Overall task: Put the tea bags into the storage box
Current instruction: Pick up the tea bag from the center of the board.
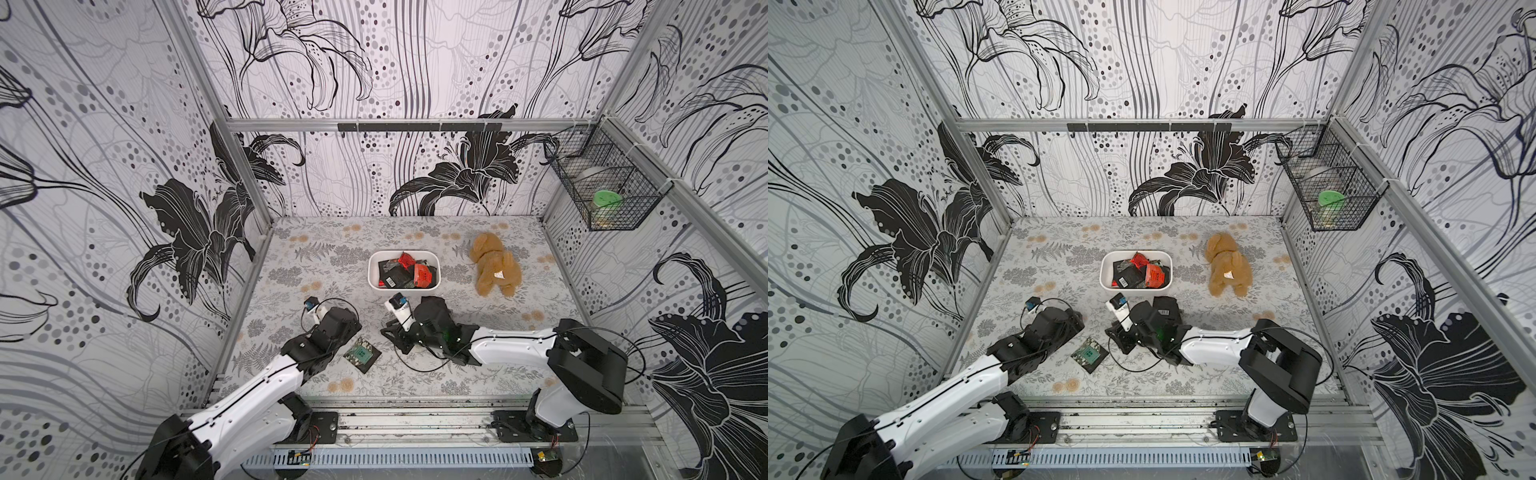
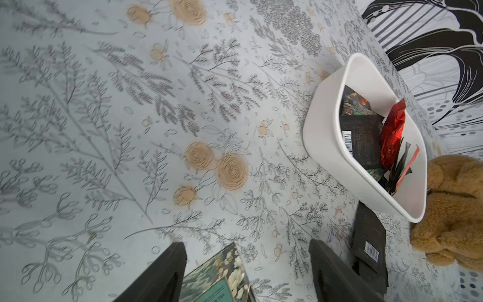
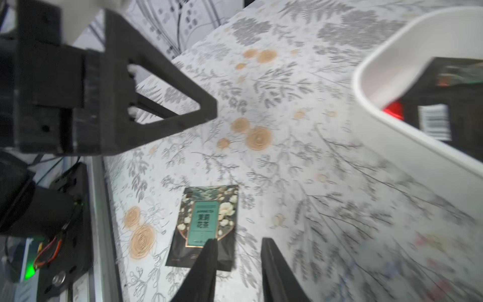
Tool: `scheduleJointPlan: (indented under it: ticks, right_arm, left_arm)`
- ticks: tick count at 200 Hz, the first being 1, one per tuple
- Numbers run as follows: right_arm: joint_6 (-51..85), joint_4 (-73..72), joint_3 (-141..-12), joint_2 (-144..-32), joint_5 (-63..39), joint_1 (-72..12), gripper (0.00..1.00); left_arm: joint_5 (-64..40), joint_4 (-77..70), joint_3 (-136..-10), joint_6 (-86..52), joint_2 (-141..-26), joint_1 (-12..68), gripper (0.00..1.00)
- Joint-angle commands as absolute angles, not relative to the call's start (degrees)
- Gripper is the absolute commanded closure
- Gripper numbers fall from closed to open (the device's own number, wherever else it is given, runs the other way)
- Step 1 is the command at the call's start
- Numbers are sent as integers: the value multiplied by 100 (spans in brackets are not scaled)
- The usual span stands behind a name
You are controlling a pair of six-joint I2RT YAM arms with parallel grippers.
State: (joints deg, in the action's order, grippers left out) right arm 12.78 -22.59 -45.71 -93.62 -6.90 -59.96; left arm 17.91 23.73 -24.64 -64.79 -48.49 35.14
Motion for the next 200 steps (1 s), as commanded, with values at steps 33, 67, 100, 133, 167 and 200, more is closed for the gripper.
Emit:
scheduleJointPlan:
  ticks: [33,67,100,133,167,200]
  right_arm:
    - [628,-791,-5680,-10503,-811,-6328,86]
    - [556,-298,-6041,-10865,-687,-6342,89]
    - [511,-71,-6237,-11078,-509,-6368,92]
    - [446,125,-6341,-11195,-222,-6391,92]
    - [401,347,-6473,-11328,-18,-6412,96]
    - [407,395,-6539,-11390,0,-6416,99]
  left_arm:
    - [1199,2277,-1322,-7425,-3508,3484,22]
    - [1104,2329,-1204,-7490,-3451,3483,22]
    - [973,2234,-1275,-7437,-3839,3487,23]
    - [938,2279,-1335,-7364,-4095,3485,25]
    - [911,2448,-1297,-7403,-3917,3482,26]
    - [616,2335,-1069,-7466,-3542,3485,28]
